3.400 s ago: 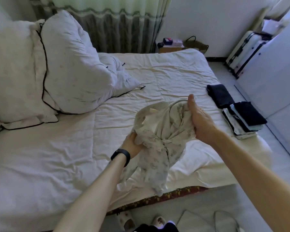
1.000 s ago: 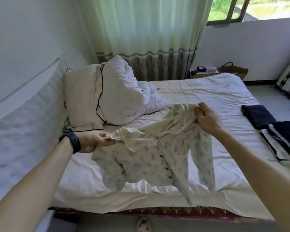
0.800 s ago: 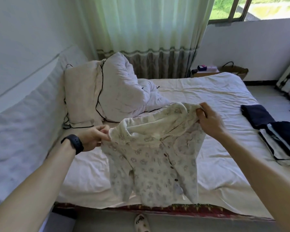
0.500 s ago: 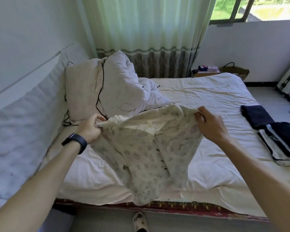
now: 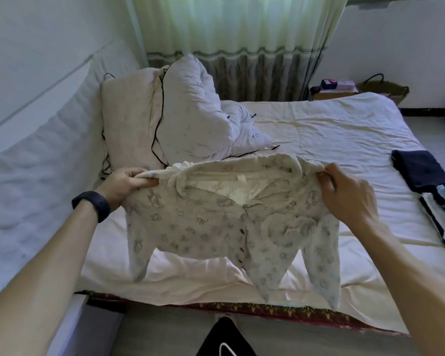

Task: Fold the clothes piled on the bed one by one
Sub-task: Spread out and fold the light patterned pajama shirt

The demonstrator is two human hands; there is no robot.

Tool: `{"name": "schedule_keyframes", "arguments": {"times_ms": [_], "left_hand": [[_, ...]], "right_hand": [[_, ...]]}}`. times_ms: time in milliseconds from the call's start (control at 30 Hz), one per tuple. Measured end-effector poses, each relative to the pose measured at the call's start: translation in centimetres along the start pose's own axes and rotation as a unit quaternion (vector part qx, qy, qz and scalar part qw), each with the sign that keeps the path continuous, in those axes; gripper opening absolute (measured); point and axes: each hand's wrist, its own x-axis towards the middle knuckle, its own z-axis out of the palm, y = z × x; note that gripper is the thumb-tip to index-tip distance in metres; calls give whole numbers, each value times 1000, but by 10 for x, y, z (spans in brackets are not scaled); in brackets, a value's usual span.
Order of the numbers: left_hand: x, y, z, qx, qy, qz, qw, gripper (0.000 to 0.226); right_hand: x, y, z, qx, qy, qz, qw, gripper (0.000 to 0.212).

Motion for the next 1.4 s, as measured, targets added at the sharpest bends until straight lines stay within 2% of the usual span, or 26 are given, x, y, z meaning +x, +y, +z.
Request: {"name": "schedule_keyframes", "arguments": {"times_ms": [100, 167, 267, 367, 500, 600, 700, 867, 967, 1033, 1100, 1167, 1267, 1333, 1400], "left_hand": [[56, 9, -3, 57, -4, -15, 998, 31], [108, 8, 2, 111, 24, -19, 993, 23], [197, -12, 25, 179, 54, -35, 982, 37], [291, -56, 61, 241, 55, -52, 967, 36], [388, -136, 112, 318, 38, -63, 945, 21], [439, -194, 144, 395, 35, -72, 915, 19], [484, -244, 168, 434, 47, -77, 896, 17], [562, -300, 196, 414, 74, -69, 905, 9], [587, -324, 218, 421, 109, -40, 900, 15], [587, -340, 237, 466, 118, -20, 877, 33], [579, -356, 253, 503, 127, -15, 855, 49], [578, -367, 258, 520, 135, -2, 843, 51], [593, -375, 251, 569, 112, -10, 814, 48], [604, -373, 253, 594, 88, -35, 799, 48], [607, -361, 257, 592, 56, -72, 801, 48]], "right_hand": [[35, 6, 23, -1, -39, 13, 999, 16], [65, 13, 47, -5, -74, 36, 997, 15], [115, 29, 105, -11, -111, 78, 991, 14], [162, 53, 187, -1, -157, 157, 975, 18], [196, 89, 302, 105, -182, 297, 931, 21], [202, 119, 382, 108, -191, 344, 913, 16], [217, 149, 452, 82, -177, 357, 913, 18], [249, 176, 539, 23, -97, 352, 930, 26], [263, 185, 582, 49, -76, 341, 936, 25], [263, 189, 612, 49, -149, 287, 945, 37], [247, 194, 639, -16, -238, 212, 948, 58], [232, 202, 658, -91, -237, 170, 952, 65], [228, 210, 674, -132, -232, 173, 948, 71], [233, 216, 678, -129, -258, 167, 943, 73], [242, 220, 673, -122, -314, 156, 929, 74]]}}
